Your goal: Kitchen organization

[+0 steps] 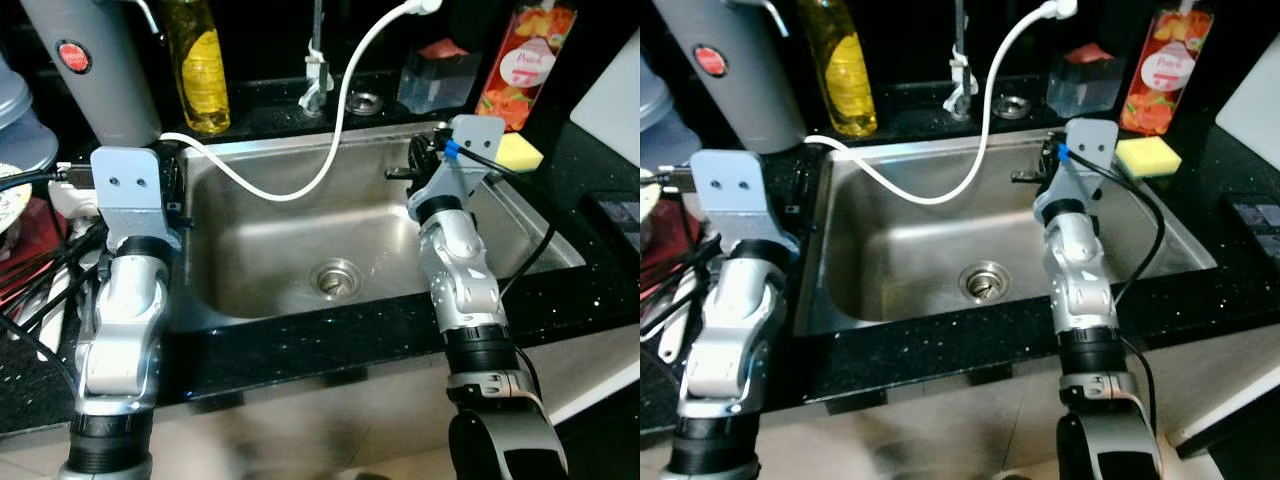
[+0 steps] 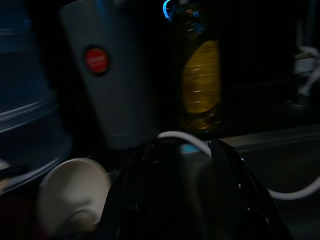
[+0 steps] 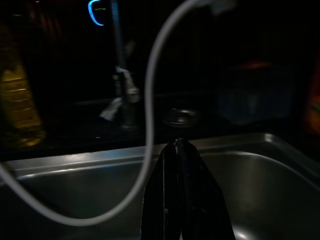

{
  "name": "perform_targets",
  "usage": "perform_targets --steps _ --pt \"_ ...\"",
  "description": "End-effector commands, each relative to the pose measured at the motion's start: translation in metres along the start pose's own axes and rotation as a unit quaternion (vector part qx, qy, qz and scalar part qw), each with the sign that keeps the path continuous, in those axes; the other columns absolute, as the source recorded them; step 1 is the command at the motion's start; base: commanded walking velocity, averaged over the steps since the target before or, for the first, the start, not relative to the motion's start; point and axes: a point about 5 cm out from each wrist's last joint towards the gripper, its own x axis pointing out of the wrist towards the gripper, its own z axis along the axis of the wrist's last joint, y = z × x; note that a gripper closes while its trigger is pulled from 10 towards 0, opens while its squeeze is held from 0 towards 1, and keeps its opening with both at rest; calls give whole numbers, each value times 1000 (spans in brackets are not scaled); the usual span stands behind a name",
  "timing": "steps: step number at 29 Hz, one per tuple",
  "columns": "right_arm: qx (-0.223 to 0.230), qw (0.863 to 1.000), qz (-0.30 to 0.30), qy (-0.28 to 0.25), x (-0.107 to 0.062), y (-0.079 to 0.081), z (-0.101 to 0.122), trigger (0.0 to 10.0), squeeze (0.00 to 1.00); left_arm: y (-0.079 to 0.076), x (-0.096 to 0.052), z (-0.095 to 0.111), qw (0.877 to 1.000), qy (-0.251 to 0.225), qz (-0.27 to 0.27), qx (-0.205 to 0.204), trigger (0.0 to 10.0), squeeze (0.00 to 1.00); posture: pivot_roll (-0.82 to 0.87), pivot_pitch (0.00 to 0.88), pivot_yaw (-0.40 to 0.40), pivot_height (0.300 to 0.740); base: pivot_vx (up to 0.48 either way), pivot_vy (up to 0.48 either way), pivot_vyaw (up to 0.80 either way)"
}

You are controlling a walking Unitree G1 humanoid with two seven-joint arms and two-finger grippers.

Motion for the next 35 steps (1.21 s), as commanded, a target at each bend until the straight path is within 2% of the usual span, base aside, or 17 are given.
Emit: perform_targets --steps 1,4,6,8,9,11,15,16,17,20,23,24,25,29,31,33,35 --pt "2 1000 14 3 3 7 -1 10000 0 2 -2 0 1000 -4 9 2 10000 0 98 0 -22 740 0 0 0" --pt "5 1000 18 2 3 9 0 10000 0 3 -2 4 1000 -11 11 26 10000 0 106 0 -22 740 0 0 0" --pt "8 1000 28 -1 4 12 1 10000 0 4 -2 11 997 -20 3 77 10000 0 115 0 -23 740 0 0 0" --pt "8 1000 28 -1 4 12 1 10000 0 4 -2 11 997 -20 3 77 10000 0 115 0 -23 740 0 0 0" --pt "-1 999 39 -8 4 14 4 10000 0 5 -5 18 994 -21 -6 110 10000 0 130 0 -18 740 0 0 0" --pt "-10 999 49 -19 4 15 10 10000 0 8 -8 23 992 -11 -5 124 10000 0 139 0 -13 740 0 0 0" --pt "-16 998 55 -29 4 14 18 10000 0 11 -14 29 994 3 0 105 10000 0 145 0 -9 740 0 0 0" --pt "-21 997 63 -46 7 11 32 10000 0 21 -28 26 995 79 46 33 10000 0 161 0 2 740 0 0 0" --pt "-23 996 66 -51 9 11 36 10000 0 24 -33 21 992 111 60 10 10000 0 161 0 2 740 0 0 0" --pt "-35 994 79 -72 14 10 49 10000 0 21 -43 9 986 167 15 -2 10000 0 157 0 26 740 0 0 0" --pt "-38 993 80 -84 18 6 57 10000 0 21 -45 6 981 191 9 -19 10000 0 158 0 19 740 0 0 0" --pt "-38 993 80 -84 18 6 57 10000 0 21 -45 6 981 191 9 -19 10000 0 158 0 19 740 0 0 0" --pt "-31 993 73 -86 22 2 63 10000 0 26 -47 4 975 220 37 -17 10000 0 162 0 -6 740 0 0 0" --pt "-28 993 72 -85 24 1 64 10000 0 27 -47 4 972 229 45 -14 10000 0 162 0 -6 740 0 0 0" --pt "-34 992 88 -79 27 3 67 10000 0 36 -50 7 970 239 39 20 10000 0 171 8 -33 740 0 0 0" --pt "-34 992 91 -77 28 4 68 10000 0 40 -48 9 970 237 34 29 10000 0 174 11 -35 740 0 0 0" --pt "-21 992 102 -69 27 13 62 10000 0 47 -45 17 975 216 9 47 10000 0 201 3 -56 740 0 0 0"
